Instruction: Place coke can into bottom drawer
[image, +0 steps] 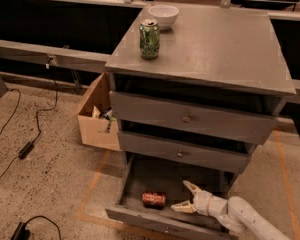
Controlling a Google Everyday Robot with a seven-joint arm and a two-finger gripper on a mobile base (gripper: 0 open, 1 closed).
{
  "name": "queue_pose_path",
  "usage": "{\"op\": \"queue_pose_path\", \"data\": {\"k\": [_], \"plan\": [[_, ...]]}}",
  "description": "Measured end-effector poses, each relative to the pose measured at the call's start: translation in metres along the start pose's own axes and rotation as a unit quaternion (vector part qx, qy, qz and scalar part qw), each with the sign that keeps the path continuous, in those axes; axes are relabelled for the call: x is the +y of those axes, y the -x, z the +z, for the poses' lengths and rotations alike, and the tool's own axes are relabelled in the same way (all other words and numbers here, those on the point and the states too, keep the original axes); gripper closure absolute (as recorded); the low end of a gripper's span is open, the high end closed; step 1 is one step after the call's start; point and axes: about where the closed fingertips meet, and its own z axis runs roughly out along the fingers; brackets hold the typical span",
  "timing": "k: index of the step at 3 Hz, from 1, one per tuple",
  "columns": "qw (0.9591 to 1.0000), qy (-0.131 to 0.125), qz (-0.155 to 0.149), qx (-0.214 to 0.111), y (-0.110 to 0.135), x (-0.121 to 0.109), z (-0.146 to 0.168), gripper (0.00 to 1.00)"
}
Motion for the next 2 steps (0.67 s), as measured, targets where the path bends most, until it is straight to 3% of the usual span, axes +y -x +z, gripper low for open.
{"op": "queue_pose_path", "data": {"k": [1, 2], "plan": [[0.9998, -0.006, 0.003, -0.016, 0.021, 0.005, -0.028, 0.49], [0.9994, -0.014, 0.008, -0.029, 0.061, 0.012, -0.073, 0.72]]}}
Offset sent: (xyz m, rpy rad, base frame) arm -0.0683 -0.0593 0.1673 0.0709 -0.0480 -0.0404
